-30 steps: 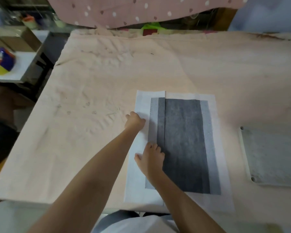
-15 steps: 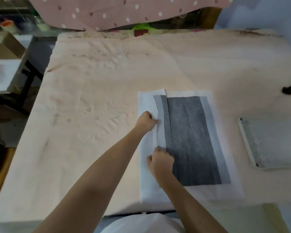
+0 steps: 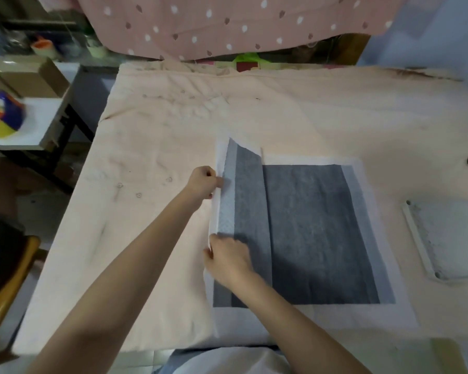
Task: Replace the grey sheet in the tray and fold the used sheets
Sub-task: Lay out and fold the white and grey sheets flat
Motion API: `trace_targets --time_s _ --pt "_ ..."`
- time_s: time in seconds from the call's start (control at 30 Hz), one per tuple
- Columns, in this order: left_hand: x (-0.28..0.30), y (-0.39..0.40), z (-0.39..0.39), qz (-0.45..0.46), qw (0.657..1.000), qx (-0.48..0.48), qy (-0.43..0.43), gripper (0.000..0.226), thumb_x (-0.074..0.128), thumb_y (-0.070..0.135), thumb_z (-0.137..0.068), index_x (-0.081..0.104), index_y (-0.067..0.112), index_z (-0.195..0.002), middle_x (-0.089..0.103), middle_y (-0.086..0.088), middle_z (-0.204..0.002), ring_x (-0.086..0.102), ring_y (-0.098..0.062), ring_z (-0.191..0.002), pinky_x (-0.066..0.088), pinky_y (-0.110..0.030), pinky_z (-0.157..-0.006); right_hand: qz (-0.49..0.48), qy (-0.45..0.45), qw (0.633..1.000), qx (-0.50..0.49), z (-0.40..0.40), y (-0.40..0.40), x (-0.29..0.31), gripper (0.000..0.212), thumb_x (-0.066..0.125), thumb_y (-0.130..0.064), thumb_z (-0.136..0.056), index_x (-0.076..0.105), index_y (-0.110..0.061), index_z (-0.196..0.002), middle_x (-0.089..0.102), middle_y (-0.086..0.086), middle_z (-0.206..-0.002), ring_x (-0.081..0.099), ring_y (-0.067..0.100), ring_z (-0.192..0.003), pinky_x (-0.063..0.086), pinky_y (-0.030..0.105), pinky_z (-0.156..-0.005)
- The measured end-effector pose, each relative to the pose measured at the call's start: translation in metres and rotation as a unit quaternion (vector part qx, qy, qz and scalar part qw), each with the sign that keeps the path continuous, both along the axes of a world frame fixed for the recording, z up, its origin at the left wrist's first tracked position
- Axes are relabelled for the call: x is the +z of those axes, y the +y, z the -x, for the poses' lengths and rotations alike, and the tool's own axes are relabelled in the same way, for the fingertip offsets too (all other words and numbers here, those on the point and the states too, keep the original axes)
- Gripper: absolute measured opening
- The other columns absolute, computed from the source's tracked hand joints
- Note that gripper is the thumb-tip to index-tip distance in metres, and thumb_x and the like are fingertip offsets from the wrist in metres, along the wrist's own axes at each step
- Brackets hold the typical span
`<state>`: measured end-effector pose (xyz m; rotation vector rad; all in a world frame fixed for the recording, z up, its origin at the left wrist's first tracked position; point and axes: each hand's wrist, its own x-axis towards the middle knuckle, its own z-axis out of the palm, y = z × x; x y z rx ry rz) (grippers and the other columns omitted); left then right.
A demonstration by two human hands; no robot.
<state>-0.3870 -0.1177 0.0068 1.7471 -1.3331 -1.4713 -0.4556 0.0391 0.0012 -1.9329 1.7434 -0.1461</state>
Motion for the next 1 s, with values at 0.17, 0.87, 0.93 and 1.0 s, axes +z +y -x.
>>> trace_targets --time_s 0.17,0.87,0.93,1.0 --pt "-0.017 -0.005 -0.058 -0.022 0.998 0.015 -0.055 0.033 0.056 -0.009 -0.079 0.038 0.011 -0.059 0.039 -0.006 -0.061 0.039 -0.02 -0.054 0.035 -0.023 -0.045 -0.034 -0.033 0.998 0.044 -0.053 -0.011 -0.017 0.024 0.041 -0.03 -0.096 0.052 -0.009 -0.091 0.06 0.009 -0.087 0.058 0.025 -0.074 0.049 0.037 -0.065" --pt "-0.091 0.043 -0.135 0.319 0.82 -0.204 -0.429 0.049 0.047 0.022 -0.092 0.044 0.002 -0.137 0.046 -0.017 -0.141 0.042 -0.033 -0.131 0.036 -0.043 -0.105 0.127 0.1 0.977 0.138 -0.116 0.002 -0.074 0.032 0.058 -0.033 -0.08 0.061 -0.01 -0.103 0.059 0.009 -0.104 0.057 0.026 -0.096 0.046 0.036 -0.084" --pt "-0.099 0.065 -0.133 0.325 0.813 -0.254 -0.411 0.054 0.044 0.028 -0.096 0.033 0.009 -0.146 0.033 -0.011 -0.151 0.028 -0.028 -0.141 0.023 -0.042 -0.115 0.148 0.123 0.976 0.1 -0.092 0.014 -0.079 0.046 0.063 -0.036 -0.073 0.066 -0.014 -0.113 0.063 0.007 -0.119 0.061 0.024 -0.11 0.048 0.036 -0.096" --pt "-0.105 0.088 -0.129 0.328 0.818 -0.257 -0.396 0.053 0.042 0.031 -0.099 0.031 0.01 -0.146 0.028 -0.009 -0.153 0.024 -0.028 -0.143 0.019 -0.042 -0.117 0.14 0.126 0.981 0.057 -0.061 0.026 -0.087 0.054 0.051 -0.032 -0.082 0.056 -0.006 -0.129 0.053 0.012 -0.137 0.048 0.026 -0.129 0.039 0.044 -0.108"
